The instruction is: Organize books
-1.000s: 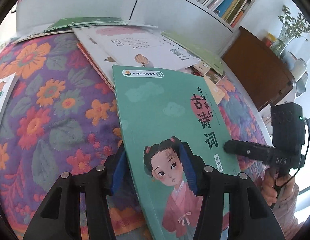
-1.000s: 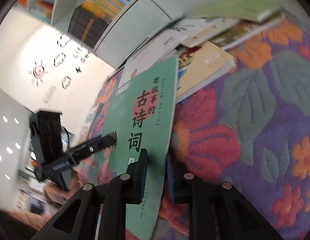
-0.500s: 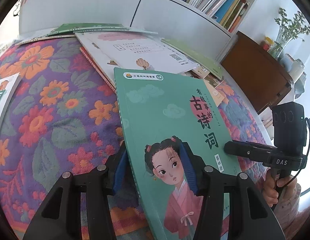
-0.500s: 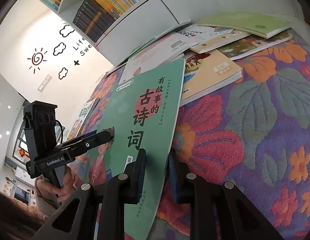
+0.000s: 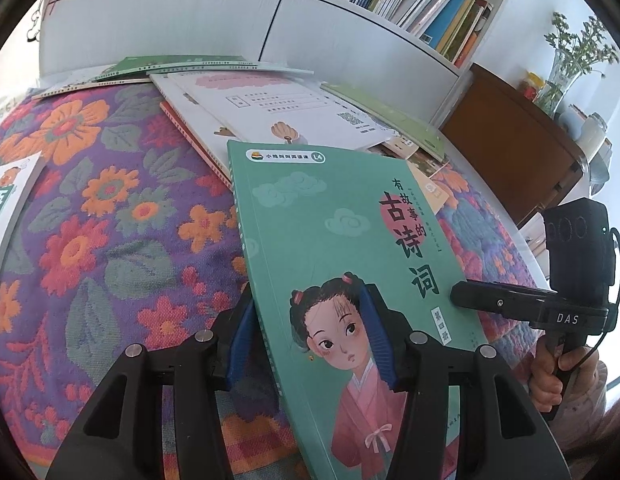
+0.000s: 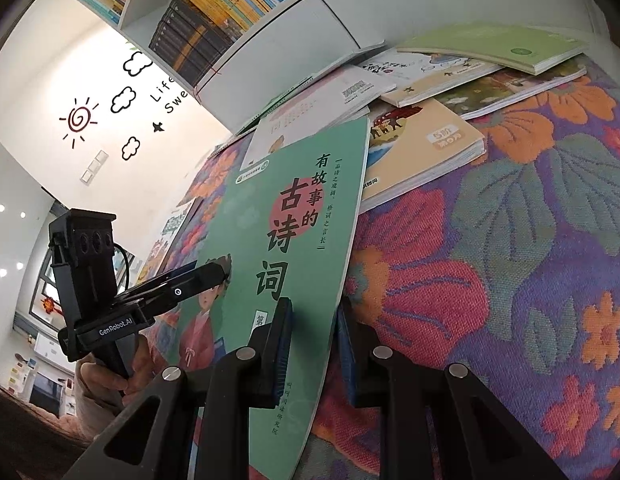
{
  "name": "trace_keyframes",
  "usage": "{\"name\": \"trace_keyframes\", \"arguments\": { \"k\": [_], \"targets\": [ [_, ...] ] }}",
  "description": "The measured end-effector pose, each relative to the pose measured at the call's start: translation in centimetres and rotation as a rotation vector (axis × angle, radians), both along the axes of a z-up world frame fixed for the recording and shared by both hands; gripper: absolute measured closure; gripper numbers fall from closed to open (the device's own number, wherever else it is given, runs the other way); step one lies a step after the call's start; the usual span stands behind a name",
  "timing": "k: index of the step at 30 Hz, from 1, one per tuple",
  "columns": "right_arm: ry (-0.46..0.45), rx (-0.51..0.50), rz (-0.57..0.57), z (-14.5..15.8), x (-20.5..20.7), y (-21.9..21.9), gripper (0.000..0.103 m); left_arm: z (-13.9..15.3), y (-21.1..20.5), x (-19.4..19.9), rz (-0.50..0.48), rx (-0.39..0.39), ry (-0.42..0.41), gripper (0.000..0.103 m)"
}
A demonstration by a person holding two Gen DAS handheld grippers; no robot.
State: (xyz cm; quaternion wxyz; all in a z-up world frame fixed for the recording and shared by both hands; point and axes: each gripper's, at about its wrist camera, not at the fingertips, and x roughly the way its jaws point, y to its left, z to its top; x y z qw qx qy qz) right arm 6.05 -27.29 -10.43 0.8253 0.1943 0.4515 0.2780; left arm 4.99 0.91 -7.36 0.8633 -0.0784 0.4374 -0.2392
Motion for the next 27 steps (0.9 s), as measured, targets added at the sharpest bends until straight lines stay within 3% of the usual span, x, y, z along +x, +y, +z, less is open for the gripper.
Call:
{"name": "trace_keyframes", "arguments": {
  "k": [23,27],
  "targets": [
    [-0.017,-0.008,-0.021,0.16,-0.63,0.08,0.084,-0.15,-0.35,0.07,0.01,0.035,-0.026,0.052],
    [0.01,0.035,-0.049,-0.02,-0.65,-0.31,0.083,-0.08,-0.5,0.03,0.012,0.047,-0.029,0.052]
  ]
}}
